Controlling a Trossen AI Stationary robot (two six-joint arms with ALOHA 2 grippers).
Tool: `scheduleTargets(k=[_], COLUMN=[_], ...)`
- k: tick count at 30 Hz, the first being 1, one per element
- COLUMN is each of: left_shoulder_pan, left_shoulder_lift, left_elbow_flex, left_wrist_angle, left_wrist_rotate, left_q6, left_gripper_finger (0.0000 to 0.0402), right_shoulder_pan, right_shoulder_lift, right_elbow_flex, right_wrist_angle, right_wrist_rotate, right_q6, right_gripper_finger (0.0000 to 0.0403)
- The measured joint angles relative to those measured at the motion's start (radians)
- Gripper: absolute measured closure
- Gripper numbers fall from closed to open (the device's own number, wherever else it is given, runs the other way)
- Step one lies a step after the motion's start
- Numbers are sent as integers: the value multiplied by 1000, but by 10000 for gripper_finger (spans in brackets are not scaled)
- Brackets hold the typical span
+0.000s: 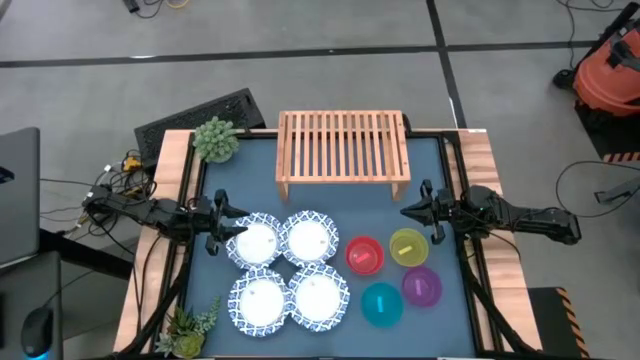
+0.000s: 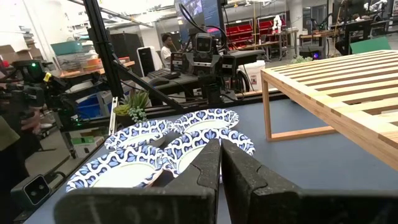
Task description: Place and stack bowls onto a shelf
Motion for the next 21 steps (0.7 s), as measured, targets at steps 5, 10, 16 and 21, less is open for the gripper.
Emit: scheduleTargets(k=[5, 10, 16, 21], left_shoulder_pan=[0, 0, 0, 0], left_shoulder_lift=[0, 0, 0, 0], left_elbow_flex=[0, 0, 0, 0], left_wrist_angle=[0, 2, 9, 11], left_wrist_rotate=[0, 1, -5, -32], left_q6=[-1, -100, -375, -656], left_gripper_finger=[200, 200, 200, 200], right_shoulder_pan=[0, 0, 0, 0], right_shoulder_lift=[0, 0, 0, 0], right_elbow_flex=[0, 0, 0, 0], right_wrist_angle=[0, 0, 0, 3], right_wrist_rotate=[0, 0, 9, 19], right_q6=[0, 0, -1, 74], right_gripper_finger=[361, 361, 361, 361])
